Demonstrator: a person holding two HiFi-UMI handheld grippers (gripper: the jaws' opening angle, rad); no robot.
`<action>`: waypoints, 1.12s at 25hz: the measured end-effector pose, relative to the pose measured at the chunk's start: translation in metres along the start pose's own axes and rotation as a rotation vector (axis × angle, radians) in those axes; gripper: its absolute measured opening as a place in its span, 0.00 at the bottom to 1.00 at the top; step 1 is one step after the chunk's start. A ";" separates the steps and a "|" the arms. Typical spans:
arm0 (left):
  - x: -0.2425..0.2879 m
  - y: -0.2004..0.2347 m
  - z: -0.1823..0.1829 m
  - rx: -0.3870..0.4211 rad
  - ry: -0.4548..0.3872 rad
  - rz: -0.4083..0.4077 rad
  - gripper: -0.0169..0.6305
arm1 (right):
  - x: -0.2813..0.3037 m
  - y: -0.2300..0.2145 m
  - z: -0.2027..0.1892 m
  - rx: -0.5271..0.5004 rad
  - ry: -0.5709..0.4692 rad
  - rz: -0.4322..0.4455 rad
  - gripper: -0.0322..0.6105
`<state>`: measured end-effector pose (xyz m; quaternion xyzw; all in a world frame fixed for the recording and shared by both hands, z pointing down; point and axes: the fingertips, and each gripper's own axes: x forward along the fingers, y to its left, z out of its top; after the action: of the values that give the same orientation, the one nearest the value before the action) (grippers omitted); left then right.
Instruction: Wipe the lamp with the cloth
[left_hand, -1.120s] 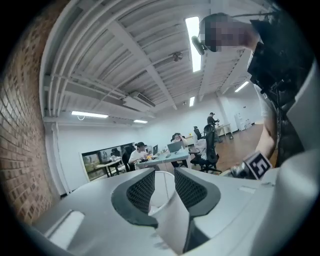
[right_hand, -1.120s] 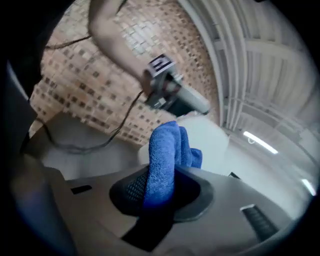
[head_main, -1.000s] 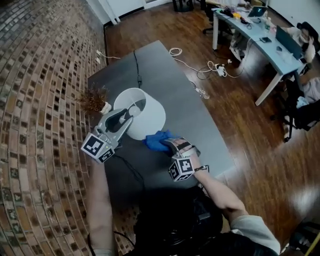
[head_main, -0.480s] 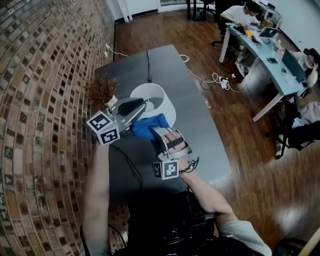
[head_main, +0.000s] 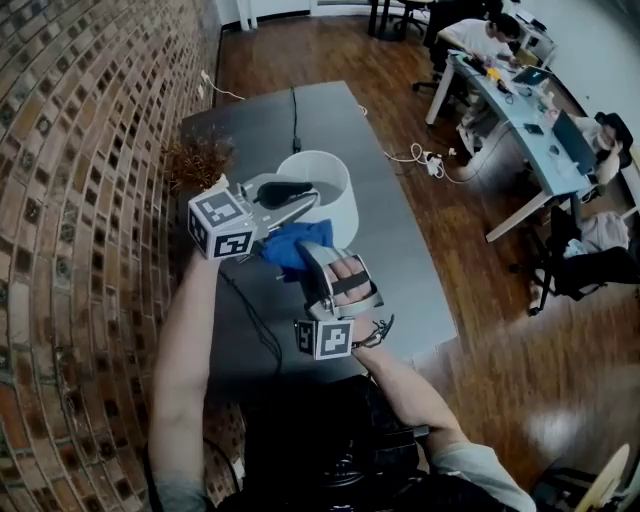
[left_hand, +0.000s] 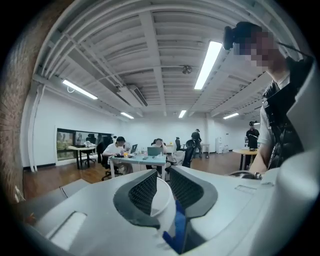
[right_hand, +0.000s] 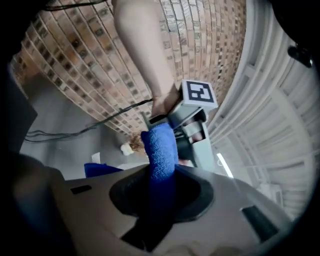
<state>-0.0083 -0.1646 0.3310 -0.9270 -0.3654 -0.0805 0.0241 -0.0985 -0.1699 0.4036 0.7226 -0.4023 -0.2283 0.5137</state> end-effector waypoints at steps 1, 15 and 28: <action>0.001 0.001 -0.001 0.010 0.015 -0.006 0.13 | 0.009 -0.008 0.002 -0.021 0.021 -0.030 0.19; 0.007 -0.002 -0.005 0.133 0.009 0.045 0.09 | -0.039 0.029 -0.090 0.580 0.185 0.034 0.19; 0.006 -0.008 -0.022 0.274 0.096 0.100 0.11 | -0.032 0.130 -0.164 1.187 0.330 0.180 0.19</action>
<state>-0.0125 -0.1567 0.3532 -0.9271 -0.3250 -0.0730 0.1718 -0.0402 -0.0710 0.5820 0.8739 -0.4354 0.1934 0.0969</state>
